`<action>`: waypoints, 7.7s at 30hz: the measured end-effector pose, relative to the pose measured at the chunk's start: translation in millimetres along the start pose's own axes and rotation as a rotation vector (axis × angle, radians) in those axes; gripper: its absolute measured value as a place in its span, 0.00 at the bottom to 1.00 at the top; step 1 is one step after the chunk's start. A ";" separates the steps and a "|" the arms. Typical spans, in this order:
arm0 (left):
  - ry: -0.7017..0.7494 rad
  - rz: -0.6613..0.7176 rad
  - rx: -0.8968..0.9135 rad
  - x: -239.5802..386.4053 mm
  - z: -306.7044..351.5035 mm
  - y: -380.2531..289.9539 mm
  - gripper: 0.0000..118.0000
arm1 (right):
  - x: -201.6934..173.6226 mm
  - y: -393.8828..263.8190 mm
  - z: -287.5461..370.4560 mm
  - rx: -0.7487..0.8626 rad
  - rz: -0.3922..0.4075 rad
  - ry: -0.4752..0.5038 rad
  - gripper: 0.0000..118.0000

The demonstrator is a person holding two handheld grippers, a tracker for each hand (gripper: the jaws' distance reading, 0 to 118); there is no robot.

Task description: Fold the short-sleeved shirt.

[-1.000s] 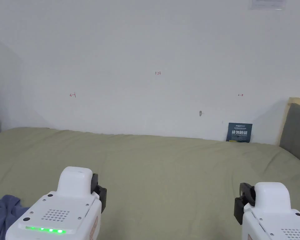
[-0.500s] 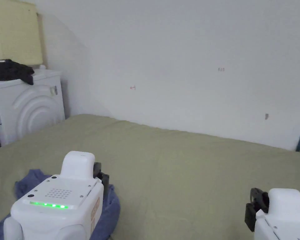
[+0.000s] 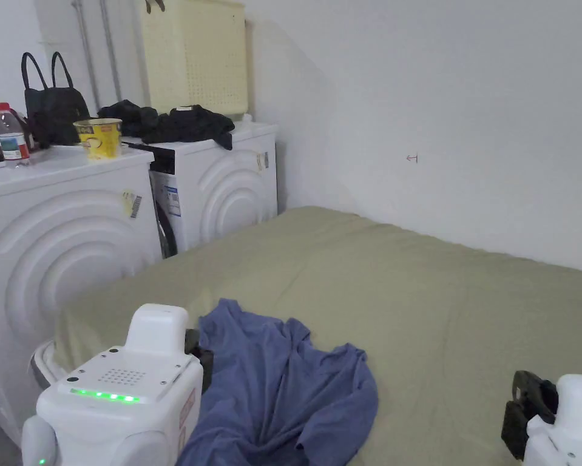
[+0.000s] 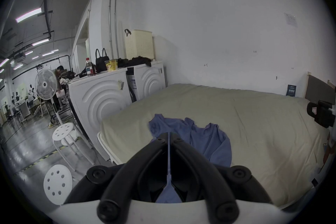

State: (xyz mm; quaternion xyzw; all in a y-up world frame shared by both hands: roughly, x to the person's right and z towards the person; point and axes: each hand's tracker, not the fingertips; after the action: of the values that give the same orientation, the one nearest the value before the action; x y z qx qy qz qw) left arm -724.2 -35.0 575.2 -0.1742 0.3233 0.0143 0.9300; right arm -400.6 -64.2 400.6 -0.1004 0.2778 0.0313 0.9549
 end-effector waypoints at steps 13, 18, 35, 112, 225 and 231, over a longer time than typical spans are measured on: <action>-0.135 -0.015 -0.282 27.4 -98.4 -29.2 0.00 | 19.4 -21.9 -10.0 -0.102 -0.008 -0.009 0.01; -0.171 0.014 -0.397 41.3 -162.0 -46.2 0.00 | 22.9 -38.2 -19.9 -0.164 0.017 -0.011 0.01; -0.179 -0.077 -0.814 83.0 -295.4 -106.5 0.93 | 28.0 -90.3 -39.5 -0.341 0.020 0.023 0.01; -0.659 -0.148 -0.027 233.2 33.6 -9.2 0.03 | 179.3 -83.0 184.4 -0.201 -0.240 -0.459 0.01; -0.446 -0.191 -0.112 218.0 -95.8 199.0 0.00 | 355.5 132.7 125.5 -0.318 -0.241 -0.348 0.05; -0.421 -0.187 -0.032 223.0 -74.0 244.0 0.00 | 348.3 185.5 134.4 -0.252 -0.187 -0.390 0.05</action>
State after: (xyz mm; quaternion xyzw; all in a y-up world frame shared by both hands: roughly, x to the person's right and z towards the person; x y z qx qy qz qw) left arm -626.1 150.3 309.1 -0.2111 0.1043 -0.0307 0.9714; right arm -57.7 146.6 292.2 -0.2359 0.0719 -0.0039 0.9691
